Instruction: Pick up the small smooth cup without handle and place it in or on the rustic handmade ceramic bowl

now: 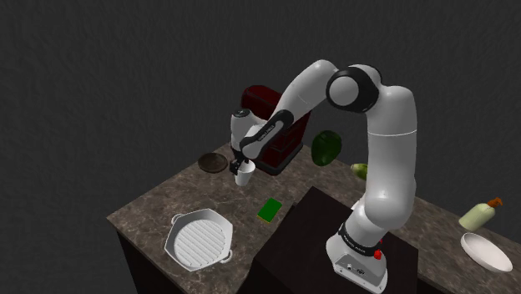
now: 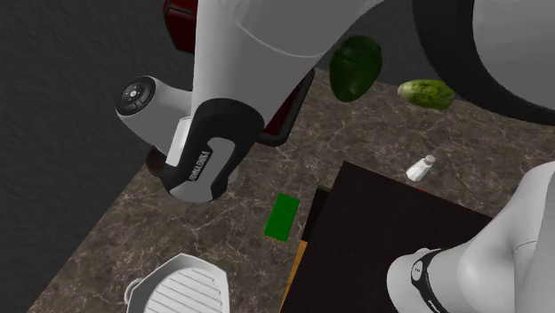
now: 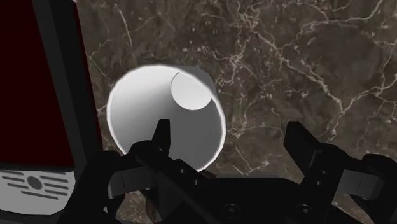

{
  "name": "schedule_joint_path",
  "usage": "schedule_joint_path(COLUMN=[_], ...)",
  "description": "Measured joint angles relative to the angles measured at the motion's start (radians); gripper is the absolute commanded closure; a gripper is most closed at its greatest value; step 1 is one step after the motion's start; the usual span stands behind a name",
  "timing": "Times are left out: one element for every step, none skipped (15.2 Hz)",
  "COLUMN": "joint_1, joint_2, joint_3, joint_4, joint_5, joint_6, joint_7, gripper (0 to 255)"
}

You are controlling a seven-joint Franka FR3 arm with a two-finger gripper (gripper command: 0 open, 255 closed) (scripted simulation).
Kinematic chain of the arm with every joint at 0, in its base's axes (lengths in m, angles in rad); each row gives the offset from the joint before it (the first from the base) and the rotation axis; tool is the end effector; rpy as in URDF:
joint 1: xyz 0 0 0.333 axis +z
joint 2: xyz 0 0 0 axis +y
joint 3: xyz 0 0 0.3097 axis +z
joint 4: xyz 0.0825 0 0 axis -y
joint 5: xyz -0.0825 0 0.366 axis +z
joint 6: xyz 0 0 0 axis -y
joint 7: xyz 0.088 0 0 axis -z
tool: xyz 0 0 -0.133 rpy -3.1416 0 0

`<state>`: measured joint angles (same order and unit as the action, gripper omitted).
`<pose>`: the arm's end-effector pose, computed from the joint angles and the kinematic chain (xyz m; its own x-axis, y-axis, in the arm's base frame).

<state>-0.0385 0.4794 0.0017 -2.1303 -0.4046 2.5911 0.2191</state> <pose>0.5576 -0.0184 0.1613 0.9958 0.0909 -0.0087 0.0908 -0.9744 0.2057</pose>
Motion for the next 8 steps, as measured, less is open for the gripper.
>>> schedule_joint_path(joint_1=[0.005, 0.008, 0.01, 0.01, 0.01, 0.01, 0.009, 0.01], joint_2=[0.043, 0.063, 0.077, 0.093, 0.107, 0.12, 0.134, 0.148], joint_3=[-0.008, -0.011, -0.014, -0.017, -0.02, -0.023, -0.026, -0.028], joint_4=[0.029, 0.046, 0.056, 0.066, 0.073, 0.077, 0.084, 0.09], joint_5=[-0.012, -0.016, -0.019, -0.022, -0.025, -0.028, -0.031, -0.033], joint_6=[0.014, 0.016, 0.02, 0.026, 0.034, 0.043, 0.05, 0.058], joint_7=[0.008, 0.01, 0.012, 0.013, 0.015, 0.018, 0.018, 0.02], gripper=[0, 0, 0, 0, 0, 0, 0, 0])
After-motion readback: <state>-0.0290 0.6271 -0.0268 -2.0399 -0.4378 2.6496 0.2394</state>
